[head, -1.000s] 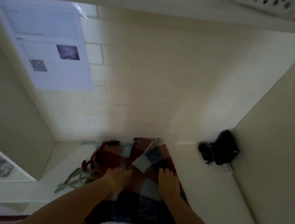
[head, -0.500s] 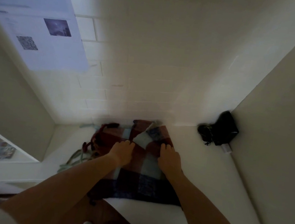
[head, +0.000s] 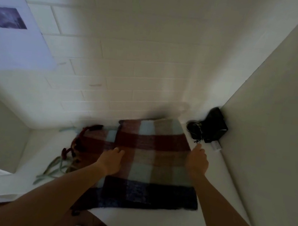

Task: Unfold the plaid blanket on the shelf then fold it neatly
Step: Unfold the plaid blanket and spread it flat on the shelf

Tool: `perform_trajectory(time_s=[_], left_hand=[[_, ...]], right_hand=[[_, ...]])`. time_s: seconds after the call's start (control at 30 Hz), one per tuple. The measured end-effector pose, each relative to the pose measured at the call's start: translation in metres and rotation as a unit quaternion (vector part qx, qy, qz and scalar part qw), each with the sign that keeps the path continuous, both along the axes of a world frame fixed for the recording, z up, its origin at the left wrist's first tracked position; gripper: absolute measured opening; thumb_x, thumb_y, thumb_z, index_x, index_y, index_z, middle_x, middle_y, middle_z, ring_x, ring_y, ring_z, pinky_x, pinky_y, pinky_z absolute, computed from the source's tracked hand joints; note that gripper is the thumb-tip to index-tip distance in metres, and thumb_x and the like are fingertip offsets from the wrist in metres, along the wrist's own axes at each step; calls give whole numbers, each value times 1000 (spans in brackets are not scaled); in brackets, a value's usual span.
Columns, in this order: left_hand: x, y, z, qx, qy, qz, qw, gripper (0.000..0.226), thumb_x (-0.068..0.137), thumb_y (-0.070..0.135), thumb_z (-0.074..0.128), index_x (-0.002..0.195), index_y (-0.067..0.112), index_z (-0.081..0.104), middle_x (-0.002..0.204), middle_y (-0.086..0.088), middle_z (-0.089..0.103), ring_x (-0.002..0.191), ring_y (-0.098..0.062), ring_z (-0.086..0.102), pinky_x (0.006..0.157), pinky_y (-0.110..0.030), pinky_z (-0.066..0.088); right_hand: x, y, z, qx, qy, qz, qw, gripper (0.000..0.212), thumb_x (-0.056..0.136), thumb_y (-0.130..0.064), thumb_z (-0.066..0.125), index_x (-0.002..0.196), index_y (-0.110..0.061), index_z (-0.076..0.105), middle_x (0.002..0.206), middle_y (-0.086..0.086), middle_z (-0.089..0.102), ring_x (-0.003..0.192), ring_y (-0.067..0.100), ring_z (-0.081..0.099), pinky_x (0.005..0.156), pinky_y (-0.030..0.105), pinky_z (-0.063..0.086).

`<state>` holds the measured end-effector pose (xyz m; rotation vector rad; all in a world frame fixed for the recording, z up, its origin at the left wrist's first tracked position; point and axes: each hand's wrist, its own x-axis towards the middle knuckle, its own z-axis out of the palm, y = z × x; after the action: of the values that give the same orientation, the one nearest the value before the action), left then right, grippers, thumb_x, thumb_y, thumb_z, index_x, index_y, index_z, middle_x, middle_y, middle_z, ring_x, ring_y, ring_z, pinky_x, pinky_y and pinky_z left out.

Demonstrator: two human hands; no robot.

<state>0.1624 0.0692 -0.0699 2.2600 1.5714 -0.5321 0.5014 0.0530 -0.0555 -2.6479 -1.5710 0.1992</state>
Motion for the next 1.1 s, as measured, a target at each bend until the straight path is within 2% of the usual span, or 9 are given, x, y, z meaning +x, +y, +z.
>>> perform_trajectory(time_s=[0.23,0.33,0.43,0.57,0.67,0.8,0.9,1.0,1.1], left_hand=[[-9,-3,-34,-50,-19,49,997,66,93,37,50,149,17,24,157,-15,20,127,-38,48,99,-44,48],[-2,-6,-31,-46,-58,93,993,55,94,32,51,145,16,36,152,-15,27,127,-40,45,101,-45,45],[1,0,-31,-68,-108,155,980,59,87,32,56,142,18,38,143,-23,35,122,-39,49,99,-38,45],[4,2,-28,-127,-255,266,921,44,84,13,63,127,11,53,113,-15,64,88,-20,60,76,-24,49],[0,1,-36,-177,-371,260,874,47,83,-11,58,127,4,56,105,-5,73,78,-11,64,72,-26,53],[1,-7,-51,-210,-460,198,840,50,87,-4,57,127,26,60,118,-6,68,107,-21,65,92,-31,52],[5,-15,-42,-192,-528,247,790,34,89,-10,57,118,6,49,112,-27,56,94,-29,66,83,-33,57],[-10,-19,-38,-127,-417,281,855,49,80,2,73,113,6,37,110,-26,53,84,-15,69,72,-25,56],[-41,-26,-43,-128,-165,113,971,85,84,12,64,151,17,11,156,-20,21,141,-31,31,111,-40,32]], right_hand=[[-3,-11,-44,-93,126,82,984,46,98,-20,47,141,-9,36,137,18,46,117,34,51,92,43,47],[-1,-21,-65,-293,172,172,925,68,99,-36,49,154,-21,12,160,16,11,140,36,30,106,44,40],[2,-29,-78,-339,143,157,917,77,99,-32,49,154,-30,-5,163,5,-13,147,31,11,104,48,40],[-37,-18,-60,-283,56,130,949,56,95,-24,49,146,-10,30,154,21,22,136,36,32,102,45,42],[-88,1,-47,-145,147,173,963,23,99,-24,44,112,-10,58,119,13,56,105,26,55,89,38,50],[-152,13,-29,-172,375,142,900,44,104,-43,32,116,-12,61,109,13,65,94,26,59,80,33,46],[-164,8,-35,-188,448,84,870,62,92,-69,37,119,-20,63,113,7,67,93,21,60,75,30,44],[-160,1,-44,-211,437,143,863,54,83,-62,60,119,-22,63,112,2,66,99,19,62,79,29,52],[-160,1,-50,-205,301,205,908,30,89,-33,58,109,-11,59,98,7,61,91,23,61,81,36,54]])
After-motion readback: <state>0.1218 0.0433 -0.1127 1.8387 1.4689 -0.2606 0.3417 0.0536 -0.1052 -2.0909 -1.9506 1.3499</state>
